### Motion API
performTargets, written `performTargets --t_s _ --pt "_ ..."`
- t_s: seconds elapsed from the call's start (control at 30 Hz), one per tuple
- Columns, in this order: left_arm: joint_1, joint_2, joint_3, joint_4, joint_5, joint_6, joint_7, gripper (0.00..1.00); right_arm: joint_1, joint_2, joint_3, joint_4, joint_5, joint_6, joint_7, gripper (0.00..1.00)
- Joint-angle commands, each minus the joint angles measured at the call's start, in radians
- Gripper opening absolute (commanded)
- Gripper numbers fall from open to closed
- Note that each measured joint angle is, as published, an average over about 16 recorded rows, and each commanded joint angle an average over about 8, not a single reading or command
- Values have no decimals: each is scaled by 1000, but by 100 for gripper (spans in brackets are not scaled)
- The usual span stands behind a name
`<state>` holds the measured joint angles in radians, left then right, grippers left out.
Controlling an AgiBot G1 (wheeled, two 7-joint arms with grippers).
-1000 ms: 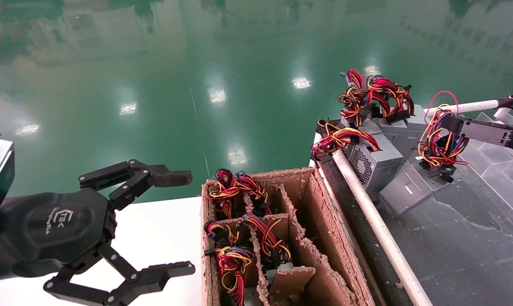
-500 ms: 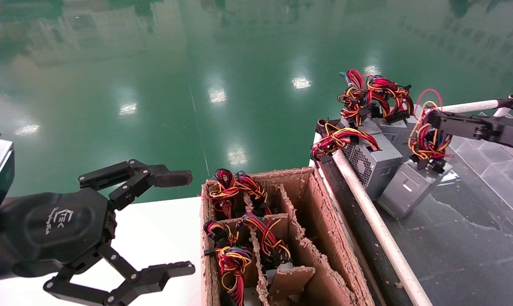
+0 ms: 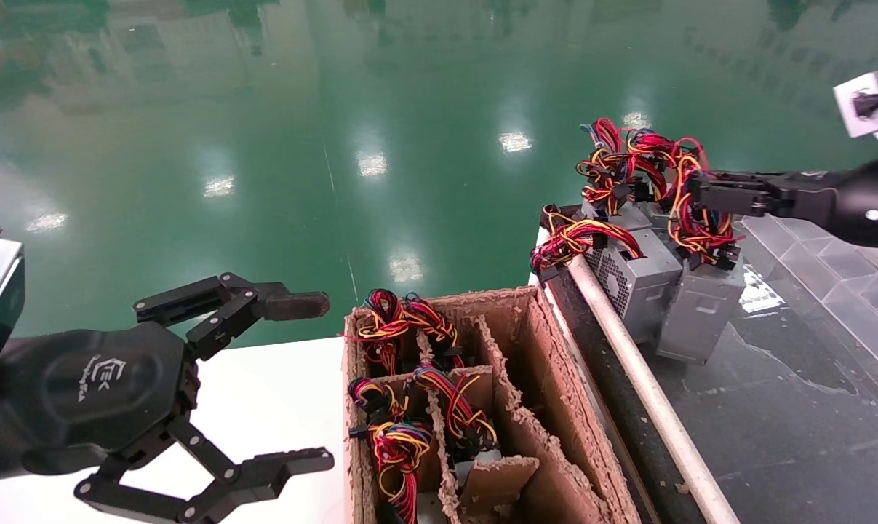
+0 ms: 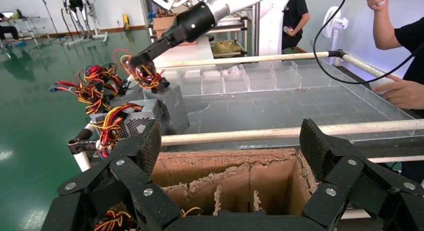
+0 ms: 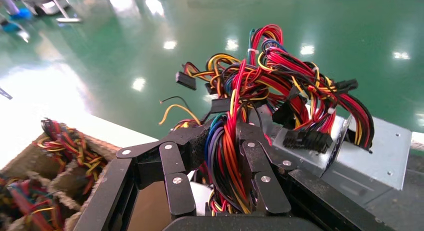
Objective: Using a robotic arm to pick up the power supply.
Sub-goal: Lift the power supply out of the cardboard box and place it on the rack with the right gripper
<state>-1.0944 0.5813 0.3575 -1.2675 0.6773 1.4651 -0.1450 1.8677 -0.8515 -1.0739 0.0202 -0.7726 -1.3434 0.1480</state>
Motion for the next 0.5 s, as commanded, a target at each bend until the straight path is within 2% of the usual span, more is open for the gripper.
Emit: performTargets --t_s 0.03,0.5 --pt "0 0 0 0 0 0 0 100 6 -16 -7 -3 -10 18 -4 0" --pt "0 0 0 0 0 0 0 100 29 -83 -22 -6 -33 82 -33 0"
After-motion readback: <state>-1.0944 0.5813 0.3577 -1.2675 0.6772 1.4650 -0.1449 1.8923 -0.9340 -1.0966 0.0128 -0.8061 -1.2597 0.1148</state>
